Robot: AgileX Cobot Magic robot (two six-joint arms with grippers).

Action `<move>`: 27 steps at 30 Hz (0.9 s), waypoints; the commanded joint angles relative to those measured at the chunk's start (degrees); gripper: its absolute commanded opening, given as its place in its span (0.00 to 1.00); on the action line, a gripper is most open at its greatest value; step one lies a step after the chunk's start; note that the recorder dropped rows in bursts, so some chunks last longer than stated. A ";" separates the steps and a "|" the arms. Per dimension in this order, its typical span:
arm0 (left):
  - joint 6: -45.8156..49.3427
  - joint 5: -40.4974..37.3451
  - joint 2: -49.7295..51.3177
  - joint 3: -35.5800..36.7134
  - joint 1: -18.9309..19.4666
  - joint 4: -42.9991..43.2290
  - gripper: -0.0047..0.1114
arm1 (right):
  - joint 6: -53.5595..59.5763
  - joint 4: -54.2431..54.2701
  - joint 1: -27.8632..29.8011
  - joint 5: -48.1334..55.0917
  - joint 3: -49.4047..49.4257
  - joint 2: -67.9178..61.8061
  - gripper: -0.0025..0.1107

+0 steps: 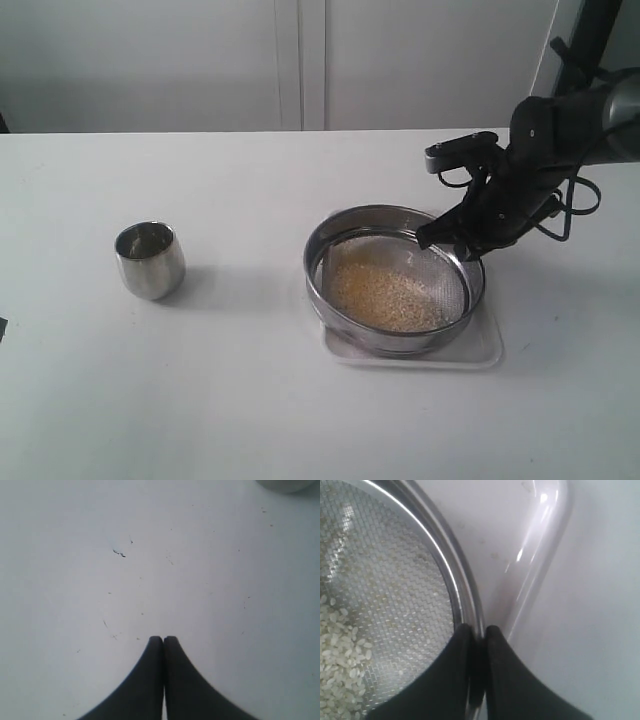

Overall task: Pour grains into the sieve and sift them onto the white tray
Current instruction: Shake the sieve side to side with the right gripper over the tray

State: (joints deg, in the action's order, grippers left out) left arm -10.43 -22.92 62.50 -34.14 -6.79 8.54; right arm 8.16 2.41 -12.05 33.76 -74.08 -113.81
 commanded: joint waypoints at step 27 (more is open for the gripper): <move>-0.05 -0.69 -0.50 0.39 0.09 -0.08 0.04 | 0.94 4.20 2.47 14.35 -12.13 0.97 0.02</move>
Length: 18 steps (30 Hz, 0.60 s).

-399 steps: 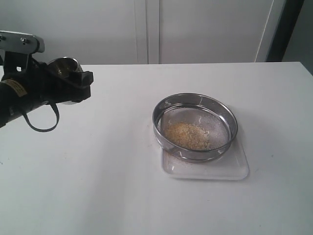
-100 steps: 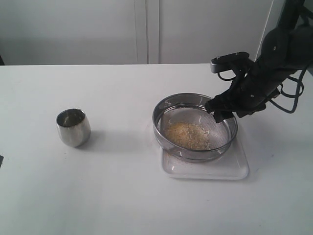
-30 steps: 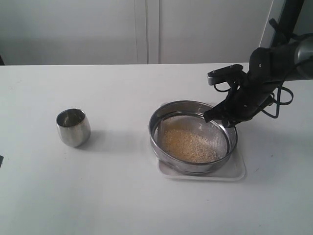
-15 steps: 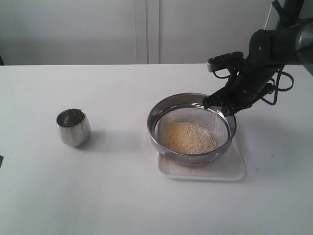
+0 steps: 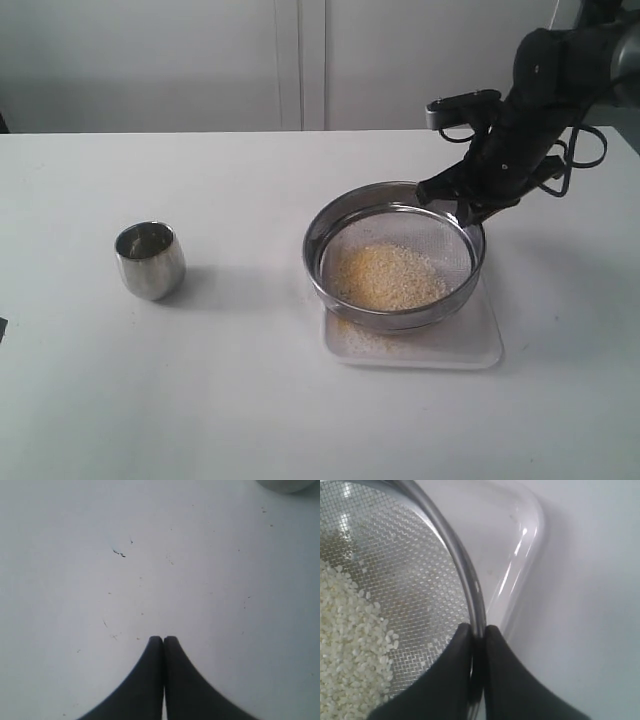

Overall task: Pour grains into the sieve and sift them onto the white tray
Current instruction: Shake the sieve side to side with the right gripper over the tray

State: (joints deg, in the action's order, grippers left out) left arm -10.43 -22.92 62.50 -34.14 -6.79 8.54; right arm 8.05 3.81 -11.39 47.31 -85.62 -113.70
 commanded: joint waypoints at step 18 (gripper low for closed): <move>-0.05 -0.69 -0.50 0.39 0.09 -0.08 0.04 | 2.21 0.00 2.89 -2.23 -0.31 -2.95 0.02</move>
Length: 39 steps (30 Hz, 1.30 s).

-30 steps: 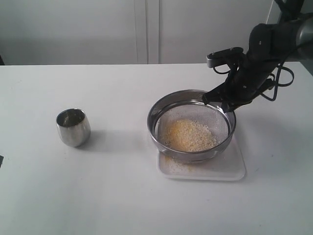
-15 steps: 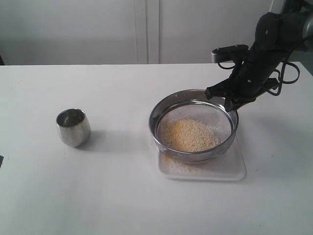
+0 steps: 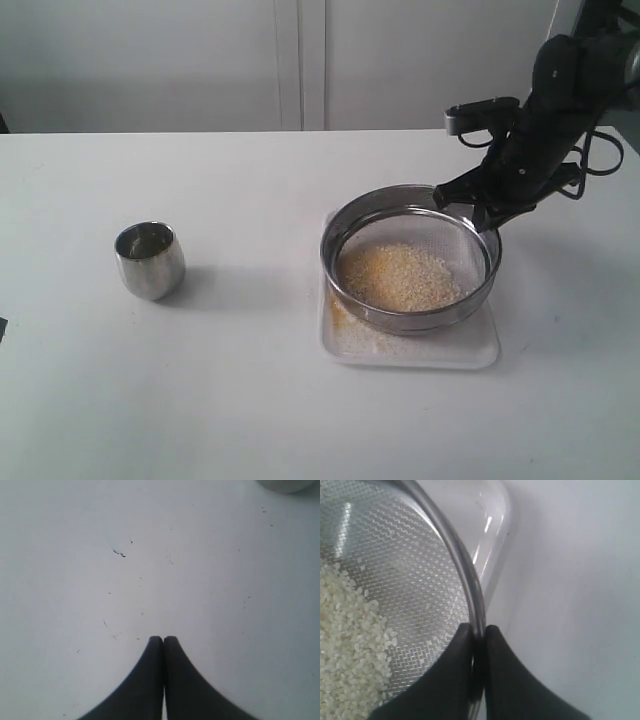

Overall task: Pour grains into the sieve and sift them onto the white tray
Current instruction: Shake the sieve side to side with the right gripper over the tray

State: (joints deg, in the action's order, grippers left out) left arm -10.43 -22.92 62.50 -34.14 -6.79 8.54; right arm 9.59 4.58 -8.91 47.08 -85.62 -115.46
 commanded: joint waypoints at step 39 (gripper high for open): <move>-0.05 -0.69 -0.50 0.39 0.09 -0.08 0.04 | 0.67 -0.51 0.31 -3.12 -0.31 -4.32 0.02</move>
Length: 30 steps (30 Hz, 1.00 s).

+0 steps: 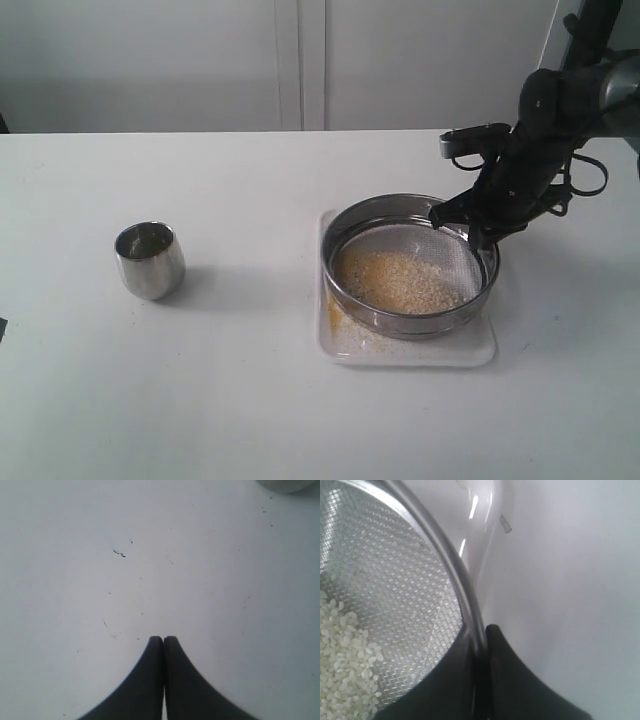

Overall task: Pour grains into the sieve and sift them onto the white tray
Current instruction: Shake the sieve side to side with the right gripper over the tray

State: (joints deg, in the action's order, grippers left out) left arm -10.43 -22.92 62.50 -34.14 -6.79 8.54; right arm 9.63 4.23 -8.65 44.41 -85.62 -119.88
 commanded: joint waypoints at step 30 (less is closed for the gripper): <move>-0.05 -0.69 -0.50 0.39 0.09 -0.08 0.04 | 4.07 6.68 0.18 6.19 -6.63 1.00 0.02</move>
State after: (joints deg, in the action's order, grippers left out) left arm -10.43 -22.92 62.50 -34.14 -6.79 8.54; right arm 13.41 9.05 -8.65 50.22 -91.17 -119.69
